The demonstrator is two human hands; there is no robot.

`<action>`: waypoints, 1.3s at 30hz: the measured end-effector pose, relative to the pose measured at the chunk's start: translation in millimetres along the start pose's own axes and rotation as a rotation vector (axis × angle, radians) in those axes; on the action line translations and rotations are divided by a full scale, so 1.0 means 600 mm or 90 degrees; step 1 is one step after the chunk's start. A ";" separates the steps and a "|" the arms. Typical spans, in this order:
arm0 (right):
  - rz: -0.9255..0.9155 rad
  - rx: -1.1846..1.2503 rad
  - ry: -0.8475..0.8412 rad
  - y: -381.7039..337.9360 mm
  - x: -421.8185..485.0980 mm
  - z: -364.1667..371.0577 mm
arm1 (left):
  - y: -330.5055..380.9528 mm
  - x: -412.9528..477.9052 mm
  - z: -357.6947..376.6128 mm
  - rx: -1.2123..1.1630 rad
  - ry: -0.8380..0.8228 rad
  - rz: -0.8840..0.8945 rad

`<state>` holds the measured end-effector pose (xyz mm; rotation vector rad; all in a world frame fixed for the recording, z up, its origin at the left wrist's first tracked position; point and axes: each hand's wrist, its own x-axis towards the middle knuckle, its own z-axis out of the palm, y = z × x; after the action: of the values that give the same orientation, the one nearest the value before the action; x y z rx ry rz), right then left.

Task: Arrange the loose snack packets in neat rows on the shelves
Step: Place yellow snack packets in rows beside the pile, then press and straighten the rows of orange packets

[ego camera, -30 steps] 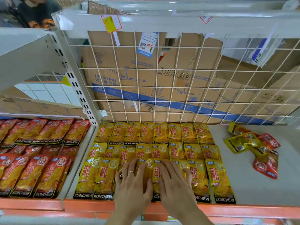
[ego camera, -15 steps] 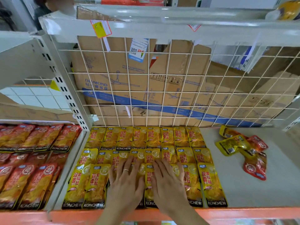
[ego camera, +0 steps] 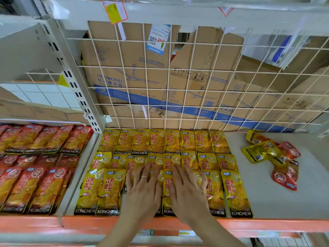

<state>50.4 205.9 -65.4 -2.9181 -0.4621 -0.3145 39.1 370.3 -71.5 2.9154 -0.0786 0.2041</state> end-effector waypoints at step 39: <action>0.159 0.049 -0.071 0.231 -0.043 -0.052 | 0.133 0.028 -0.007 -0.063 -0.063 0.164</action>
<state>65.2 62.3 -60.0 -2.8837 -0.1175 -0.0982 49.9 292.6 -48.0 2.8084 -0.4683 0.0941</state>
